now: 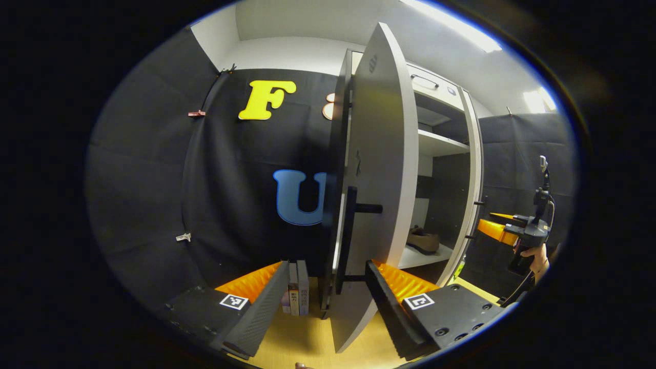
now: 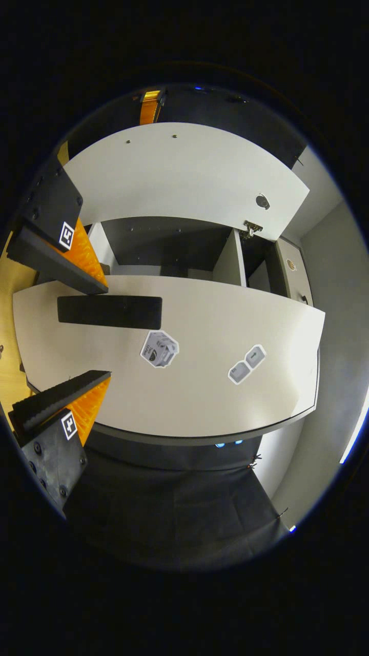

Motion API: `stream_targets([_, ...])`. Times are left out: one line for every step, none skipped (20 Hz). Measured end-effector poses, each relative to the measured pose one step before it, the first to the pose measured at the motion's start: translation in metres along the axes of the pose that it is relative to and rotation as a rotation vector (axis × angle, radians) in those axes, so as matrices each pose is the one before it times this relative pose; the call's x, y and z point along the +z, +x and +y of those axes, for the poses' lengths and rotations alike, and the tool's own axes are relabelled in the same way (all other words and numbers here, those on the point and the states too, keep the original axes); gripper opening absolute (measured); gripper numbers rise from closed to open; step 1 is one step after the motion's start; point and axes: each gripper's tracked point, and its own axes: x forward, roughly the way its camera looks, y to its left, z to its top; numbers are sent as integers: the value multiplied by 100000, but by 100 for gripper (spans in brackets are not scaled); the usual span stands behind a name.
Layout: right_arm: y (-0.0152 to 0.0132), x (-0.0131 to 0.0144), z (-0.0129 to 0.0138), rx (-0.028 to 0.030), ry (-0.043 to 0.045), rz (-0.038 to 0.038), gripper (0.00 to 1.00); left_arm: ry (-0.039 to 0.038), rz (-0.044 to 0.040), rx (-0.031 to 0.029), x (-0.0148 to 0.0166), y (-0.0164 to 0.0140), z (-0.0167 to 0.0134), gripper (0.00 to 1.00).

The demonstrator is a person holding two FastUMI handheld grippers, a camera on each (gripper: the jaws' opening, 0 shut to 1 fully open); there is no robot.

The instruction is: Grab one shoe with the right hand and put it into the shoe cabinet, grab the other shoe with the left hand and put it into the shoe cabinet; then close the right door with the right hand and the left door with the left hand.

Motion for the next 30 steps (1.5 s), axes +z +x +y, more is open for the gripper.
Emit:
stream_targets([-407, -39, -474, -1170, -81, 331, 98, -293, -308, -551, -39, -123, -141, 93])
stream_targets([-286, -69, -420, -747, 95, 220, 98, -1729, -164, -1028, -146, 40, -200, 94])
stream_targets([-148, 70, -166, -370, 454, -214, 98, -2268, 244, -1551, -112, 107, -287, 94])
stream_targets([-250, 145, -150, -47, 651, -540, 98, -2181, -277, -1651, -80, 175, -337, 93])
stream_targets([-154, 46, -100, -148, 581, -151, 98, -1786, 291, -1553, -167, 145, -446, 93])
stream_targets([-160, -110, -309, -301, 235, 198, 98, -1084, -347, -1366, -76, 105, -595, 93])
stream_targets([-107, -113, -380, -277, -90, 211, 98, -56, 98, -1303, -112, 128, -671, 93])
stream_targets([-33, -111, -319, -151, -168, 434, 98, 503, 36, -1228, -76, 237, -779, 93])
stream_targets([60, -87, -144, 313, -97, 103, 98, 751, 153, -1192, -74, 216, -813, 93])
stream_targets([-12, -89, -330, -10, -259, -242, 98, 725, 39, -1112, -116, 242, -653, 93])
stream_targets([97, -248, -292, 82, -440, 417, 98, 474, 105, -883, -39, 302, -712, 93])
stream_targets([23, -246, -383, 41, -446, 564, 98, 156, -39, -637, -121, 373, -681, 93])
stream_targets([-30, -104, -371, 10, -218, 361, 98, 376, -18, -308, -87, 360, -537, 93])
stream_targets([-77, -122, -383, 218, 278, 374, 98, 933, 52, 1175, -91, 377, -194, 93])
stream_targets([87, -13, -289, 307, 715, 173, 98, 2000, 108, 1976, -27, 392, -164, 93])
stream_targets([7, 68, -266, 307, 808, -361, 98, 2592, 274, 1684, 37, 211, -168, 93])
stream_targets([131, -6, -263, 257, 616, -376, 98, 2027, 129, 1101, -148, -32, -448, 93])
stream_targets([62, -69, -297, 257, 365, 56, 98, 1517, 143, 613, -126, 256, -313, 93])
stream_targets([134, -85, -267, 295, 252, 134, 98, 971, 105, 454, 5, 252, -258, 98])
stream_targets([108, -41, -225, 639, 265, -50, 98, 139, -77, 433, 121, 449, -288, 93])
stream_targets([159, -19, -135, 863, 261, -36, 98, -263, -107, -17, 166, 491, -392, 93])
stream_targets([213, 26, -310, 832, 144, -117, 98, -498, 78, -331, 35, 606, -404, 93])
stream_targets([135, 23, -182, 992, 28, 13, 98, -564, -51, -435, 53, 451, -557, 93])
stream_targets([85, -166, -91, 930, -88, 210, 98, -299, -18, -510, -127, 263, -588, 93])
stream_targets([114, -104, -192, 729, -159, 124, 98, 208, 4, -742, 27, 420, -612, 93])
stream_targets([266, -107, -212, 725, -99, 233, 98, 444, 164, -1325, -112, 477, -804, 93])
stream_targets([80, -85, -273, 410, -50, 135, 98, 855, 309, -2382, -42, 492, -1107, 93])
stream_targets([105, -24, -344, 386, 21, 312, 98, 648, 284, -2211, -154, 518, -982, 93])
stream_targets([-8, -103, -337, 250, 75, 263, 98, 606, 264, -1430, -47, 545, -920, 94])
stream_targets([36, -73, -540, -143, 190, 42, 98, 750, 46, -395, 21, 419, -573, 94])
